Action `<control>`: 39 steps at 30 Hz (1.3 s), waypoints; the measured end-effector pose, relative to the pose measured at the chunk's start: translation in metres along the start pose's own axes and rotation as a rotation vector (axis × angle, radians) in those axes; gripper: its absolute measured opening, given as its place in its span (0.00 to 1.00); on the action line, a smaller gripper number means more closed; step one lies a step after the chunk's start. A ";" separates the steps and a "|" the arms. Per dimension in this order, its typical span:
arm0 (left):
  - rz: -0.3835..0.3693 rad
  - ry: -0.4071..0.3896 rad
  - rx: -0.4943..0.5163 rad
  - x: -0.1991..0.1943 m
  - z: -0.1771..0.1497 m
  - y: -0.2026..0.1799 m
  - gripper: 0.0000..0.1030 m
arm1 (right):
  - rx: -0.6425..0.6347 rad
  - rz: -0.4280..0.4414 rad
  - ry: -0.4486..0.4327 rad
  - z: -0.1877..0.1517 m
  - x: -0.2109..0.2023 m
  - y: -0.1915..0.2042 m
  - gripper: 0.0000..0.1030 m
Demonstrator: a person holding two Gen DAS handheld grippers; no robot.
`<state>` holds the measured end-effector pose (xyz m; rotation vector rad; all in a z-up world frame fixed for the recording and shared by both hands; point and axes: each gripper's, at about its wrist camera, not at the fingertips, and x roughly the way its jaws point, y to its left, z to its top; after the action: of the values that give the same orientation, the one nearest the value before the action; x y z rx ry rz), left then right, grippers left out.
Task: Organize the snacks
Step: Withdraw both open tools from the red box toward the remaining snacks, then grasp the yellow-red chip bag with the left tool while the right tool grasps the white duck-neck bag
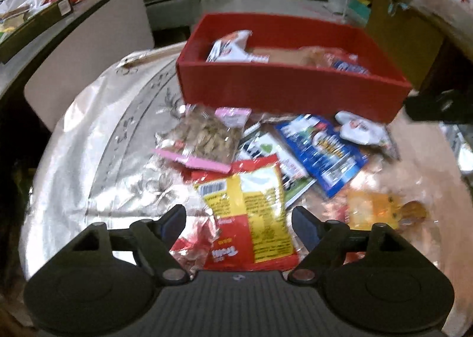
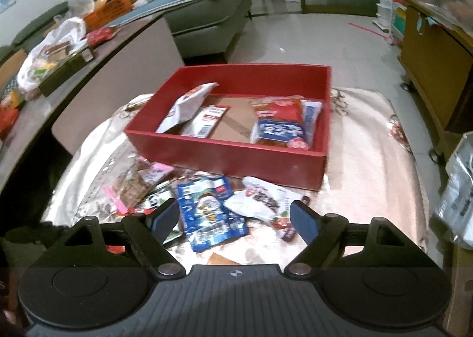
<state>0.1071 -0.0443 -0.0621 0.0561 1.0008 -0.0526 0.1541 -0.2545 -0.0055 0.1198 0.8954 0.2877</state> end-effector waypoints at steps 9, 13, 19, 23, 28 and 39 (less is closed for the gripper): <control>-0.035 0.058 -0.046 0.023 -0.003 0.003 0.49 | 0.028 -0.054 0.057 0.009 0.024 -0.029 0.84; -0.050 0.053 -0.020 0.020 -0.004 0.000 0.47 | -0.023 -0.052 0.119 0.011 0.053 -0.032 0.84; -0.094 0.072 -0.034 0.017 -0.005 0.008 0.46 | -0.044 0.008 0.152 0.015 0.087 -0.033 0.84; -0.109 0.085 -0.033 0.017 -0.005 0.009 0.46 | -0.069 0.034 0.187 0.013 0.103 -0.029 0.86; -0.121 0.098 -0.036 0.015 -0.005 0.011 0.46 | -0.024 0.137 0.254 0.007 0.095 -0.025 0.86; -0.127 0.104 -0.030 0.014 -0.007 0.013 0.46 | -0.241 0.014 0.188 0.000 0.071 0.001 0.86</control>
<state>0.1097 -0.0314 -0.0778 -0.0328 1.1081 -0.1517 0.1956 -0.2323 -0.0587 -0.1265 1.0393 0.4224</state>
